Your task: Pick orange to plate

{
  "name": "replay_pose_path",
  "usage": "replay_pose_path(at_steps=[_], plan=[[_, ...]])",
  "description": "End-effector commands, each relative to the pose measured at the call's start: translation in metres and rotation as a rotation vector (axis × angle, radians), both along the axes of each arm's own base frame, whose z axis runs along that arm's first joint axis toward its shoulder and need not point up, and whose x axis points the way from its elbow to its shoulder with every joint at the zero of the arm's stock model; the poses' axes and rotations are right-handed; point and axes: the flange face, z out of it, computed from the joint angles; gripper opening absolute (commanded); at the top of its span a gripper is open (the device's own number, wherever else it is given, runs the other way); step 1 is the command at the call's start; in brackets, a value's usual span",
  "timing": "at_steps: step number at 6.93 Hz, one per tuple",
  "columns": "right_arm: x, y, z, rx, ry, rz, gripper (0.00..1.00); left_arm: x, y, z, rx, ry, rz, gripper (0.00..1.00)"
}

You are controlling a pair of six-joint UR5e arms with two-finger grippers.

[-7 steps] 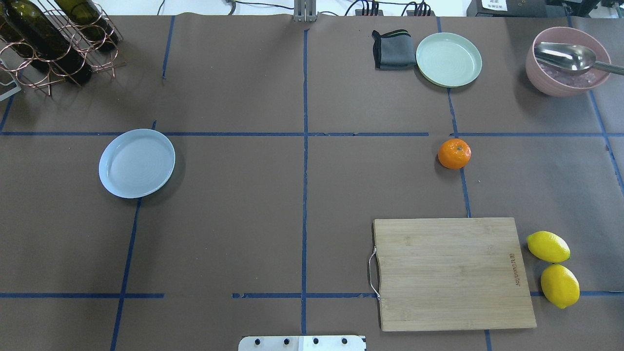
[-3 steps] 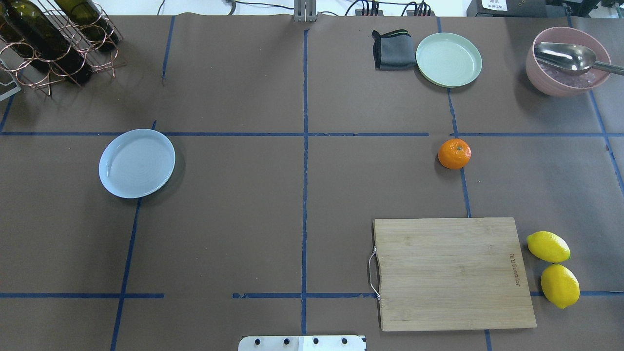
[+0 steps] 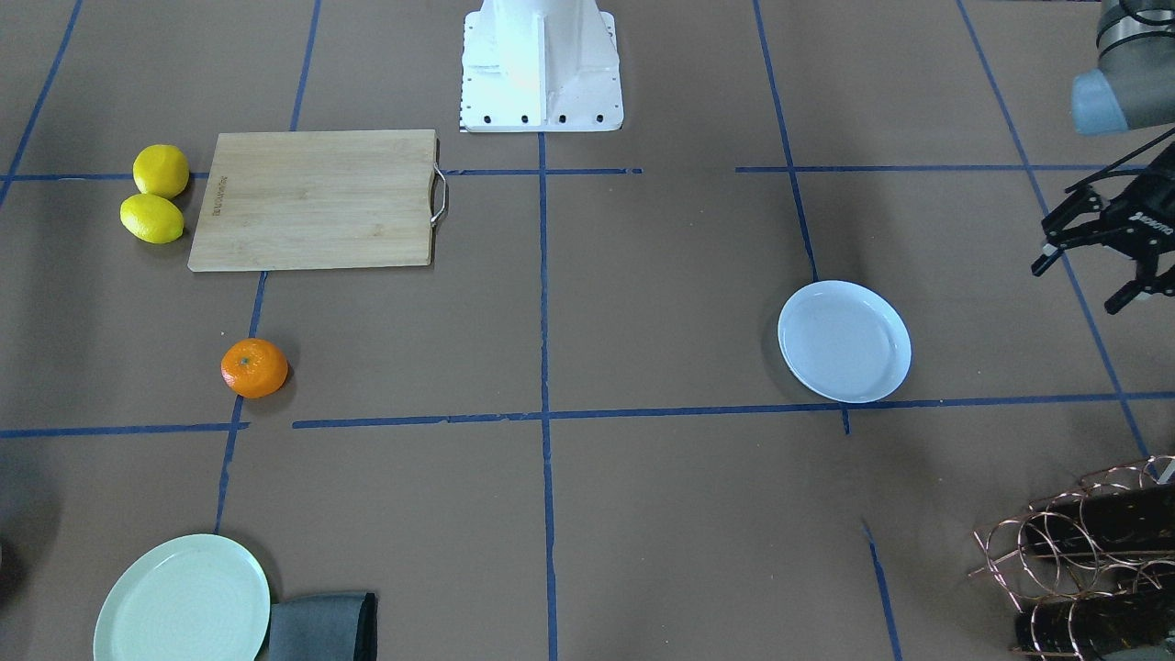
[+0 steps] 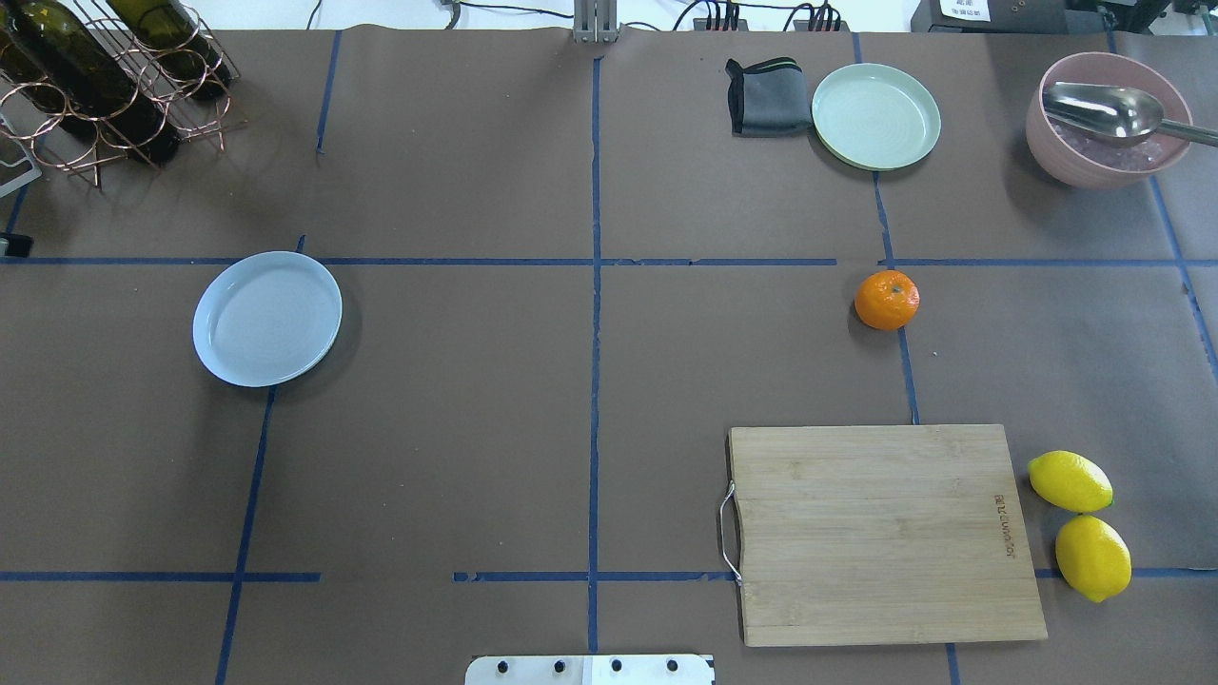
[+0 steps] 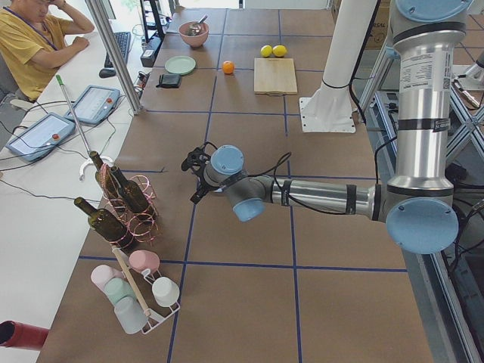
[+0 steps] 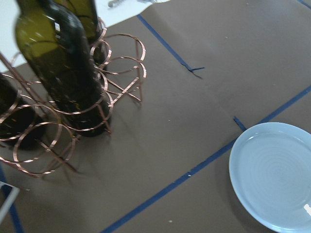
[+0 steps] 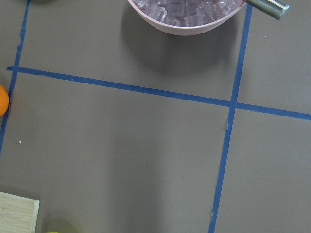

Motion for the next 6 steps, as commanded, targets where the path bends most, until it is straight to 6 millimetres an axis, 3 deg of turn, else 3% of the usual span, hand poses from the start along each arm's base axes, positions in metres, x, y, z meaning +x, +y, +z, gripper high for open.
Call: replay_pose_path(at_steps=[1, 2, 3, 4, 6], plan=[[0.0, 0.002, 0.003, -0.008, -0.003, 0.0, 1.0, 0.089, 0.015, 0.011, -0.148, -0.007, -0.114, 0.89], [0.0, 0.003, 0.004, -0.009, -0.002, 0.0, 1.0, 0.11, 0.02, 0.006, -0.244, 0.039, -0.145, 0.63], [0.0, 0.003, 0.004, -0.009, -0.002, 0.0, 1.0, 0.14, 0.024, -0.002, -0.305, 0.07, -0.184, 0.49], [0.0, 0.003, 0.004, -0.009, -0.002, 0.0, 1.0, 0.16, 0.024, 0.004, -0.314, 0.058, -0.2, 0.49], [0.0, 0.003, 0.004, -0.009, -0.002, 0.0, 1.0, 0.17, 0.016, 0.022, -0.331, 0.027, -0.203, 0.48]])
